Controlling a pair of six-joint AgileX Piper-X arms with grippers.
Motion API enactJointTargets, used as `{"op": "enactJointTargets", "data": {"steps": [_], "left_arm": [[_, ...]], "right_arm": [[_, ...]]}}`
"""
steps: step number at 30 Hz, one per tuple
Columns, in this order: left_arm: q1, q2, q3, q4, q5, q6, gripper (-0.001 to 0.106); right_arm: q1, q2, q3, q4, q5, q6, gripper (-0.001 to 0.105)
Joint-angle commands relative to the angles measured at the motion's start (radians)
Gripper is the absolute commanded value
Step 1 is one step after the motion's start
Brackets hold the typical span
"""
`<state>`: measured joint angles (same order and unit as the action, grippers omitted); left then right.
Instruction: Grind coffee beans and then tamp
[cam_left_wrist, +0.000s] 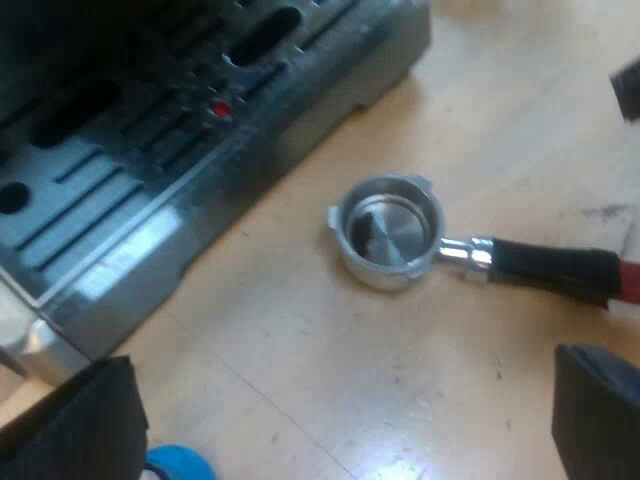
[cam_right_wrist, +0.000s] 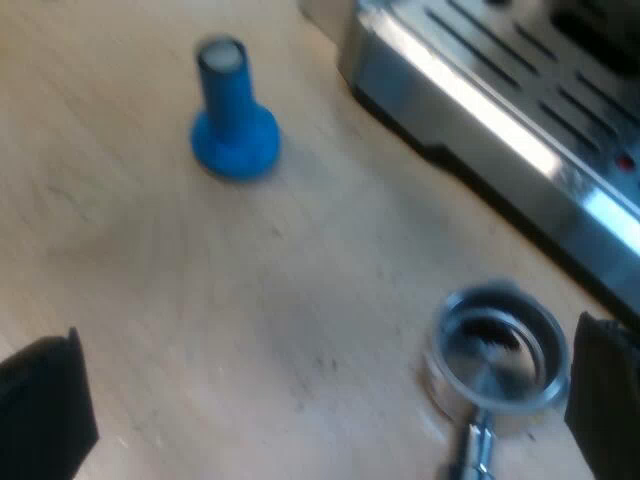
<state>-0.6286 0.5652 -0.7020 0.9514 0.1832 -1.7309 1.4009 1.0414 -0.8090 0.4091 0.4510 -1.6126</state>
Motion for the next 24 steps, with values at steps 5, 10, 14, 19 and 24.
{"op": "enactJointTargets", "data": {"steps": [5,10,14,19,24], "left_arm": [[0.027,-0.010,-0.044,0.049,-0.071,-0.044,0.084],[0.111,-0.010,-0.044,0.082,-0.076,-0.044,0.084],[0.203,-0.006,-0.044,0.090,-0.072,-0.021,0.084],[0.233,0.043,-0.039,0.103,-0.059,-0.006,0.084],[0.233,0.124,-0.016,0.100,-0.059,0.004,0.084]], "right_arm": [[0.000,-0.009,0.000,-0.082,-0.015,-0.058,0.100],[0.000,-0.009,0.076,-0.243,-0.030,-0.097,0.100],[0.000,-0.009,0.165,-0.399,-0.029,-0.097,0.100],[0.000,-0.009,0.241,-0.468,-0.029,-0.104,0.100],[0.000,-0.009,0.277,-0.487,-0.031,-0.147,0.100]]}}
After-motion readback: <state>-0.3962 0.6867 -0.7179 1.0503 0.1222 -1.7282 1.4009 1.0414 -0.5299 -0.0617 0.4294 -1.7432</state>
